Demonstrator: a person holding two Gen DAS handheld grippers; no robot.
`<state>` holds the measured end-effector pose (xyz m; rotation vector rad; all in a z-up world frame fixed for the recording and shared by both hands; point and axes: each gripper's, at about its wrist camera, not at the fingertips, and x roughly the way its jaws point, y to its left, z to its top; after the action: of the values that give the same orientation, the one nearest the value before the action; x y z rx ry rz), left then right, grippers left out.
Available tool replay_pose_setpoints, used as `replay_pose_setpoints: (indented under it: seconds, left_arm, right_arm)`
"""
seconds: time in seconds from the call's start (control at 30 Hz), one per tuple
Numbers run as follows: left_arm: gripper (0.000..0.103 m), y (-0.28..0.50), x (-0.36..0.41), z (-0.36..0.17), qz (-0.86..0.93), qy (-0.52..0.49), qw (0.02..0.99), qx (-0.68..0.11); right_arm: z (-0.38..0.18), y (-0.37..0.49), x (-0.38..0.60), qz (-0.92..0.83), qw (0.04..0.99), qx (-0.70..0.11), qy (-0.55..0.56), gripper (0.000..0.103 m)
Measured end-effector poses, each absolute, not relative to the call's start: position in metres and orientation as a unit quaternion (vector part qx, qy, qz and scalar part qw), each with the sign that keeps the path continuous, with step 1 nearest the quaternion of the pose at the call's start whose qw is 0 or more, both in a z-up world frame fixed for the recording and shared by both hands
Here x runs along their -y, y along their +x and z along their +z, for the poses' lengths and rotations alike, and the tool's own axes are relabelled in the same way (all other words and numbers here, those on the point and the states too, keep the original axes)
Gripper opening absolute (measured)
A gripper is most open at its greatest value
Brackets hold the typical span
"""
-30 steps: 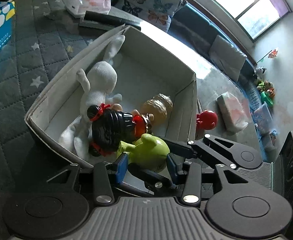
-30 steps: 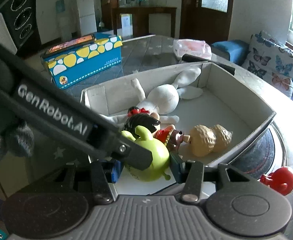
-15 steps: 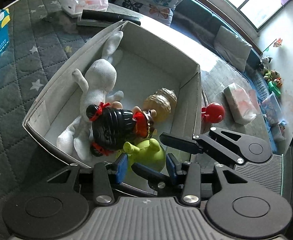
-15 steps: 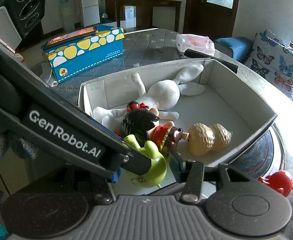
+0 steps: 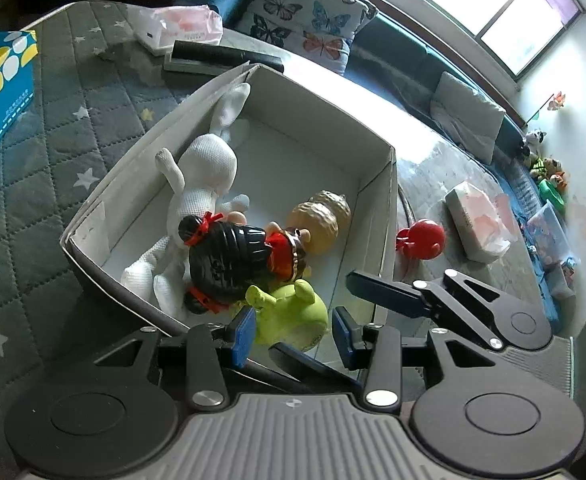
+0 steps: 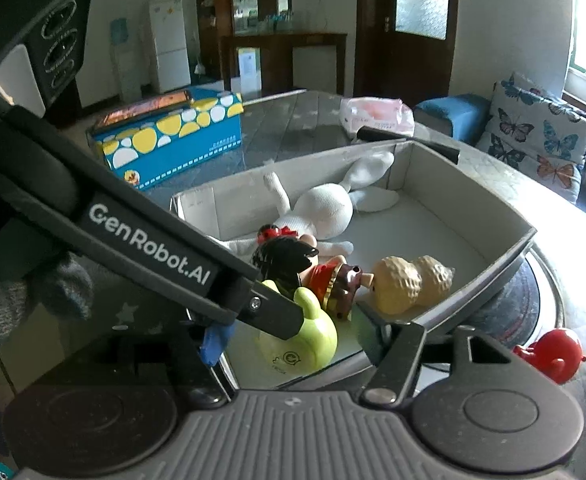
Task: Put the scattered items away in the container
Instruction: 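Open both grippers to release the alien toy beside the doll, then move both grippers to the red toy and close them on it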
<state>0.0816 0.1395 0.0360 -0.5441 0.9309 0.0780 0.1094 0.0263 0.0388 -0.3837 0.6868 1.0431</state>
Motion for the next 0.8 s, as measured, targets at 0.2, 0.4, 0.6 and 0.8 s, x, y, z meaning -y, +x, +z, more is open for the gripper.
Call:
replay_pose_setpoints:
  seconds: [0.2, 0.4, 0.6, 0.8]
  left_arm:
    - [0.044, 0.074, -0.135, 0.046, 0.038, -0.256, 0.868, -0.423]
    - [0.044, 0.072, -0.126, 0.057, 0.029, -0.258, 0.88, -0.398]
    - [0.044, 0.079, -0.111, 0.061, 0.011, -0.267, 0.886, -0.38]
    - [0.044, 0.099, -0.085, 0.057, -0.015, -0.268, 0.884, -0.383]
  right_arm:
    - [0.048, 0.106, -0.01, 0.474, 0.814, -0.3, -0.15, 0.079]
    - [0.058, 0.106, 0.01, 0.461, 0.835, -0.281, -0.11, 0.079]
    - [0.06, 0.108, 0.039, 0.432, 0.857, -0.271, -0.078, 0.079]
    - [0.053, 0.128, 0.072, 0.382, 0.878, -0.285, -0.054, 0.079]
